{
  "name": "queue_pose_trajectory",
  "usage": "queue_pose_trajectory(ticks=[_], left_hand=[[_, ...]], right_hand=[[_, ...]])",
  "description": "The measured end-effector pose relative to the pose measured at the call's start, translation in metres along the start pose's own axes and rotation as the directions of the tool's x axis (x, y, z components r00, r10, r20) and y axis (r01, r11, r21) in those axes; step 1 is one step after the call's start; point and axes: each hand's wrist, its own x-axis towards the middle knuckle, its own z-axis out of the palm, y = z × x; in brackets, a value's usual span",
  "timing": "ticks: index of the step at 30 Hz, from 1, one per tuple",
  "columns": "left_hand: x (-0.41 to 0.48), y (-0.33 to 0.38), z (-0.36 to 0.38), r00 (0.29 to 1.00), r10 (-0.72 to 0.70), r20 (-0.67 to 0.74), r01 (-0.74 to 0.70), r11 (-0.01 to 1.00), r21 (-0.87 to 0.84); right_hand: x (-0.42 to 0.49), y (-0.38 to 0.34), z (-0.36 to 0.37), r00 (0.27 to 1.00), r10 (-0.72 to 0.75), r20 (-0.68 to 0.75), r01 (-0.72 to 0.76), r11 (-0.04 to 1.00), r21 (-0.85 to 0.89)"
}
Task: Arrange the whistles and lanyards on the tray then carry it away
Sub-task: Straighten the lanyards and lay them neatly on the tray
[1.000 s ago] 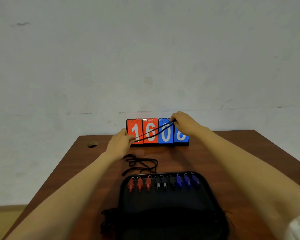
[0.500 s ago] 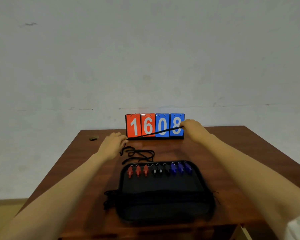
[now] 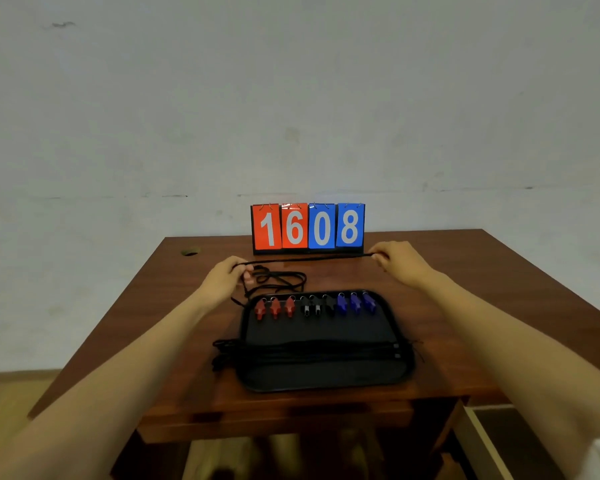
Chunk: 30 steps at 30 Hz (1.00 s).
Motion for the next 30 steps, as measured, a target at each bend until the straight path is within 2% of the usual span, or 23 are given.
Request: queue_pose_trajectory(ticks=[2,6,9,15,18,24,30], left_hand=[[-0.005,-0.003,0.002,0.998,-0.049,0.041,0.053,0.993,-0.101],[-0.016,-0.016,0.001,0.994,-0.051,0.098,0.049,0.999,0.018],[-0.025,-0.028,-0.005,0.994,-0.052,0.1,0.049,0.998,0.03],[-0.04,-0.039,-0.001,0.988,-0.091,0.123,0.063,0.976,0.21],[-0.043,-0.048,0.004,0.981,-0.164,0.101,0.129,0.948,0.291],[-0.051,-0.055,0.015,0.977,-0.212,0.001,0.203,0.937,0.283],[-0.054,-0.064,0.02,0.963,-0.27,-0.019,0.264,0.919,0.294]], right_hand=[[-0.009,0.004,0.004,0.998,0.048,-0.031,-0.046,0.997,0.069],[-0.025,0.019,0.011,0.987,0.155,-0.031,-0.151,0.982,0.115],[-0.038,0.034,0.015,0.978,0.207,-0.015,-0.203,0.968,0.145],[-0.063,0.054,0.028,0.955,0.247,0.167,-0.271,0.952,0.141],[-0.071,0.058,0.036,0.932,0.309,0.187,-0.336,0.932,0.135],[-0.079,0.055,0.046,0.9,0.393,0.191,-0.417,0.903,0.105],[-0.085,0.057,0.058,0.88,0.375,0.291,-0.406,0.912,0.055]])
